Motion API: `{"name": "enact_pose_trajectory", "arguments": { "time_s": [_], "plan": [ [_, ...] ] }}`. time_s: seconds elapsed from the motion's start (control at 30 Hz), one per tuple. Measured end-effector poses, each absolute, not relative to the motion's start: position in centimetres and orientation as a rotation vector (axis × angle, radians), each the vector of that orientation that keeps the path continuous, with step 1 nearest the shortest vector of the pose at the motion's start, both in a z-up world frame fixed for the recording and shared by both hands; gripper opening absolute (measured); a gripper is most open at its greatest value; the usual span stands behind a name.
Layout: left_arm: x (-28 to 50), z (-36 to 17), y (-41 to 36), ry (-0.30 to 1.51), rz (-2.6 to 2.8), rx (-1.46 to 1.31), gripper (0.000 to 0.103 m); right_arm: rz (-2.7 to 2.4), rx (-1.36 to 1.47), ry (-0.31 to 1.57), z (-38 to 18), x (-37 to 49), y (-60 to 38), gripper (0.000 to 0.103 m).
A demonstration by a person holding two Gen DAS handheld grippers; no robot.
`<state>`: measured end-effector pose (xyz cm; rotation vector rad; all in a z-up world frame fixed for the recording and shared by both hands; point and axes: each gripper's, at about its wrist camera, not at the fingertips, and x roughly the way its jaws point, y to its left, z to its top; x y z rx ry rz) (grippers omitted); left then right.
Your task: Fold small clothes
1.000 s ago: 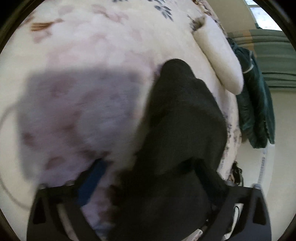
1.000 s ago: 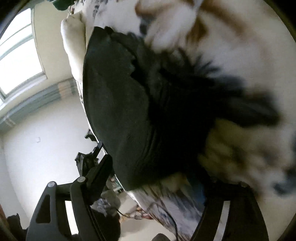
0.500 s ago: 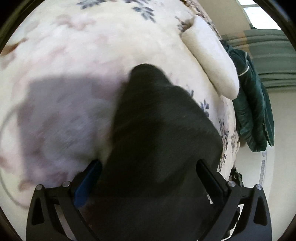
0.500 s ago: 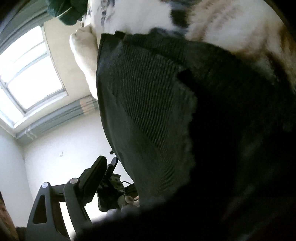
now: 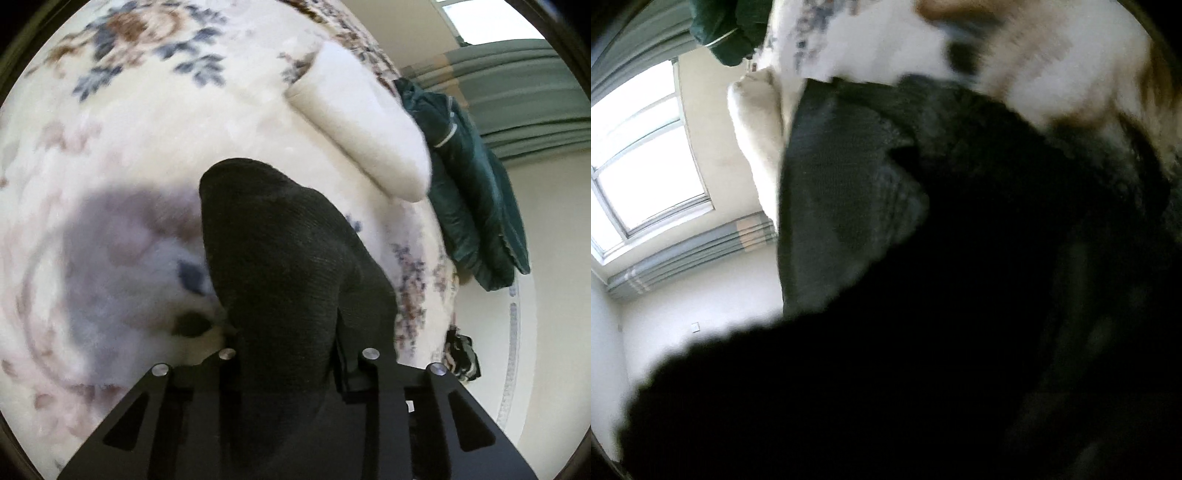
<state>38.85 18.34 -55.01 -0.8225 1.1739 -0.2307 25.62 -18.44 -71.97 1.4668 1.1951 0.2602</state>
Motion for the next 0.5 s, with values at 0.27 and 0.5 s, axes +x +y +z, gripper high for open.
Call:
{"name": "enact_pose_trajectory", "arguments": {
  "time_s": [0.27, 0.5],
  "plan": [
    [46.2, -47.3, 17.0, 1.082, -0.328, -0.808, 0.025, 0.333, 1.42, 1.078, -62.6, 31.9, -18.7, 0.024],
    [58.6, -41.4, 16.0, 0.991, -0.418, -0.738, 0.025, 0.388, 1.363, 0.927, -55.2, 44.9, -18.9, 0.024]
  ]
}}
